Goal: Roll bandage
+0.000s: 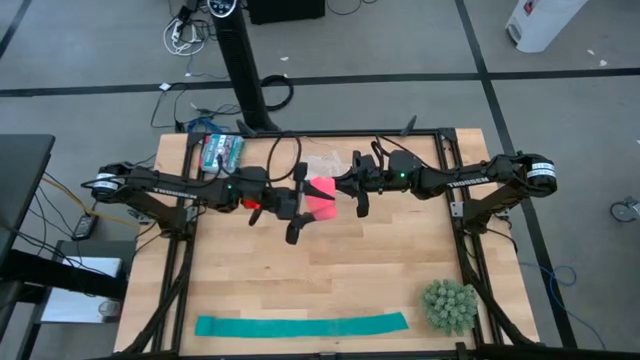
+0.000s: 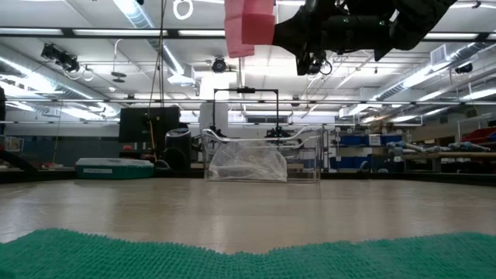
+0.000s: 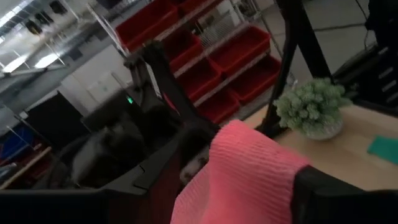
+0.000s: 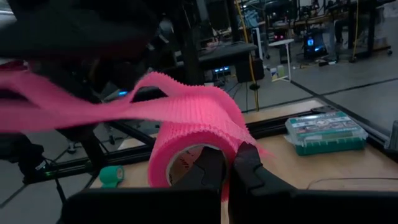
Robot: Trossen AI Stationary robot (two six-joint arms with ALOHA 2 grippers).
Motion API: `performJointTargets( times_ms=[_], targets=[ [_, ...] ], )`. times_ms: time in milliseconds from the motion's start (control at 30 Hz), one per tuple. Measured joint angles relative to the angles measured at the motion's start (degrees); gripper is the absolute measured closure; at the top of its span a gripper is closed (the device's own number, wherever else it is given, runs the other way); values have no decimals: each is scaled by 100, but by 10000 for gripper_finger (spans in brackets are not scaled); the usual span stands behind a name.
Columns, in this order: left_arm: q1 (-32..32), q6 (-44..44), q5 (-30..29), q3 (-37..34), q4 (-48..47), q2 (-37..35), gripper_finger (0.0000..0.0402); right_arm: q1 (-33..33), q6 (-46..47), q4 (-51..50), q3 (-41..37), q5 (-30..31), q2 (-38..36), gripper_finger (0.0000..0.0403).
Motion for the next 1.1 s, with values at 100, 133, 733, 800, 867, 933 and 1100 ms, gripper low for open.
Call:
performJointTargets(
  times_ms=[100, 133, 733, 800, 867, 933, 1100],
  targets=[
    [-2, 2, -4, 0, -191, -2, 198, -2, -15, 49, 0, 2, 0, 403],
    [-2, 1, -14, -2, -295, -2, 198, -4, -41, 76, 0, 2, 0, 403],
    [-2, 146, -1251, -6, -721, 0, 198, -2, -138, -191, 2, -286, -197, 403],
    [0, 131, -1383, -6, -725, 0, 198, -2, -138, -189, 2, -284, -197, 403],
    [-2, 134, -1472, -6, -750, 0, 198, -2, -138, -191, 2, -286, -197, 403],
    [-34, 175, -1533, -6, -839, 0, 198, -4, -140, -237, 2, -284, -197, 403],
    [-204, 461, -1847, -9, -1100, 0, 198, -2, -146, -489, 2, -302, -197, 403]
  ],
)
